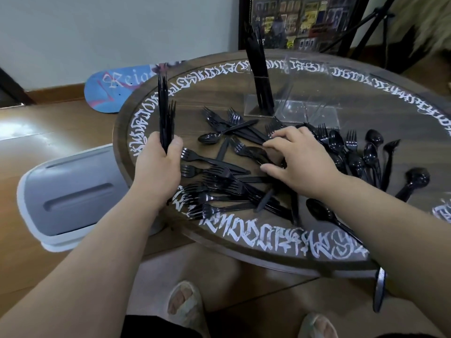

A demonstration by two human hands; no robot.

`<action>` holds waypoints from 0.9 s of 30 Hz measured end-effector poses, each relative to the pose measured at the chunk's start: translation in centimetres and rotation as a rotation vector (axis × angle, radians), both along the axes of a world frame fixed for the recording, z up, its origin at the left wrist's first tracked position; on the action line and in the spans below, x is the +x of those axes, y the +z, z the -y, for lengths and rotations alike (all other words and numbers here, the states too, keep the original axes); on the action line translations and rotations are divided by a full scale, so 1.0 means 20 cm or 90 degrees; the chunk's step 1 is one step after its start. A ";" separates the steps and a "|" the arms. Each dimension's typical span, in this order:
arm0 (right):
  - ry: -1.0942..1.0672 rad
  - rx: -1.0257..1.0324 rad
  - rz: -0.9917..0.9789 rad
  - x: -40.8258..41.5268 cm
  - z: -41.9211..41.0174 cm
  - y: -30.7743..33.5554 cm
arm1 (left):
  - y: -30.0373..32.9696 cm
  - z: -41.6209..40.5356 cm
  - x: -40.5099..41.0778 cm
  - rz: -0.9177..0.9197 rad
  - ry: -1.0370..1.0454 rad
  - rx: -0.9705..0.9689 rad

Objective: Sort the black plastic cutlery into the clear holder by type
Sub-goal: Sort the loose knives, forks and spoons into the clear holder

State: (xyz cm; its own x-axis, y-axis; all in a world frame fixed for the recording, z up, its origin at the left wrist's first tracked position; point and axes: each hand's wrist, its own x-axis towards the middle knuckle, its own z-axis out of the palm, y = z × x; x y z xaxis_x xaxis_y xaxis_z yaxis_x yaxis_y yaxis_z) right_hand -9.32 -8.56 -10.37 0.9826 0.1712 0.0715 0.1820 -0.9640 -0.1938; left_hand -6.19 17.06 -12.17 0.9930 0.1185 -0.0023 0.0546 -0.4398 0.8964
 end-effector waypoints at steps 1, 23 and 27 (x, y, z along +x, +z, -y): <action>0.004 0.012 -0.001 -0.02 -0.01 0.01 | 0.00 0.00 0.00 -0.001 -0.002 -0.005; 0.048 0.045 -0.123 0.02 -0.12 -0.01 | -0.02 -0.02 -0.01 -0.005 -0.009 0.009; -0.003 0.088 -0.126 0.00 -0.07 -0.02 | -0.02 -0.02 0.00 -0.008 -0.017 0.012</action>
State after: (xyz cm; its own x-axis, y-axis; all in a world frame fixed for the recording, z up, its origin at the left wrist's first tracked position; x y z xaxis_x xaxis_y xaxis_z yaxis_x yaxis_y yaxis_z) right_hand -9.30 -7.16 -10.70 0.9806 0.1685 -0.1006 0.1227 -0.9265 -0.3557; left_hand -6.28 17.55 -12.61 0.9957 0.0920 -0.0126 0.0536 -0.4582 0.8872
